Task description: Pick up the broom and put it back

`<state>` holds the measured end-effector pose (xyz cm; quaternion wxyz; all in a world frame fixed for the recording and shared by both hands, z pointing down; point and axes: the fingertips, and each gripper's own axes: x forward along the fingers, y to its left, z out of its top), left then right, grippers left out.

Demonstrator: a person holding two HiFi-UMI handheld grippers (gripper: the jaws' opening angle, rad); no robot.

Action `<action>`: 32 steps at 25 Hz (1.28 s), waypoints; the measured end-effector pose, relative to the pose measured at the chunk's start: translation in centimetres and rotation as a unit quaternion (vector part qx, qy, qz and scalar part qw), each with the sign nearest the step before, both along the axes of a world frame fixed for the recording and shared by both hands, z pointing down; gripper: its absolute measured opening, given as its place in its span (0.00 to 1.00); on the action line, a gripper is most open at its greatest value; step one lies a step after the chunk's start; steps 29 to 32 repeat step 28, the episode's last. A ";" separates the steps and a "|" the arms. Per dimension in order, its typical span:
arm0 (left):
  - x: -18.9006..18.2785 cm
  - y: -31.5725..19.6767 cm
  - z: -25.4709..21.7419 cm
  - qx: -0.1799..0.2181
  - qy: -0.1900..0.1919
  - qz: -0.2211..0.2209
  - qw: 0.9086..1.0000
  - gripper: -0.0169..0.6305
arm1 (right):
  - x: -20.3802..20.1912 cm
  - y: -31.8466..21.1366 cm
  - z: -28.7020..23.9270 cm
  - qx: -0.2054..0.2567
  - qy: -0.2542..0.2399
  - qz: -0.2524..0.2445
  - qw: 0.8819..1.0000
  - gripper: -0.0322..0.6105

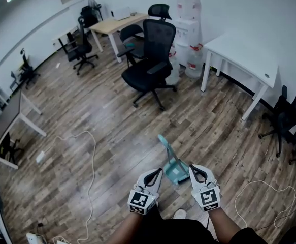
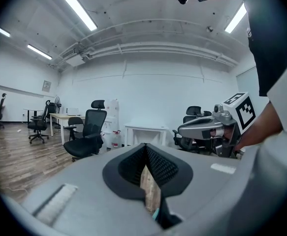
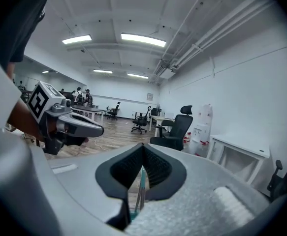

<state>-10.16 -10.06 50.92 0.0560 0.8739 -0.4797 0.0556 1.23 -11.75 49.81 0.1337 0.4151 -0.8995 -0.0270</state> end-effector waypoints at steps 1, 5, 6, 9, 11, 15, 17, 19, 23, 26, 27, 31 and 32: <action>0.4 0.1 -0.3 0.004 0.003 0.000 1.000 0.06 | 0.0 0.3 -0.3 0.003 0.001 -0.005 1.000 0.05; 1.9 0.9 -0.4 0.005 0.010 0.008 1.000 0.06 | 0.2 1.1 -1.3 0.020 0.005 -0.013 1.000 0.05; 2.2 1.2 -0.3 0.003 0.010 0.011 1.000 0.06 | 0.2 1.2 -1.5 0.023 0.005 -0.013 1.000 0.05; 3.3 1.8 -1.1 0.013 0.017 0.019 1.000 0.06 | 0.6 1.6 -2.4 0.032 0.000 -0.011 0.999 0.05; 3.7 2.1 -1.5 0.019 0.018 0.021 0.999 0.06 | 0.8 1.8 -3.0 0.039 -0.005 -0.009 0.999 0.05; 4.3 2.5 -2.2 0.024 0.019 0.023 0.999 0.06 | 1.1 2.1 -3.6 0.048 -0.010 -0.009 0.999 0.05; 4.5 2.8 -2.3 0.025 0.017 0.023 0.999 0.06 | 0.9 2.3 -3.7 0.048 -0.013 -0.010 0.999 0.05; 4.6 3.1 -2.4 0.026 0.016 0.024 0.999 0.06 | 0.5 2.6 -3.9 0.050 -0.015 -0.014 0.999 0.05; 4.3 3.4 -2.6 0.026 0.014 0.022 0.999 0.06 | 0.2 3.0 -3.7 0.049 -0.011 -0.018 0.999 0.05; 4.1 3.4 -2.9 0.025 0.013 0.017 0.999 0.06 | 0.4 3.0 -3.5 0.047 -0.011 -0.018 0.999 0.05; 4.0 3.4 -3.1 0.024 0.013 0.015 1.000 0.06 | 0.5 3.0 -3.5 0.047 -0.011 -0.018 0.999 0.05; 3.9 3.4 -3.2 0.023 0.012 0.014 1.000 0.06 | 0.5 3.0 -3.5 0.047 -0.011 -0.018 0.999 0.05; 3.9 3.4 -3.2 0.023 0.012 0.014 1.000 0.06 | 0.5 3.0 -3.5 0.047 -0.011 -0.018 0.999 0.05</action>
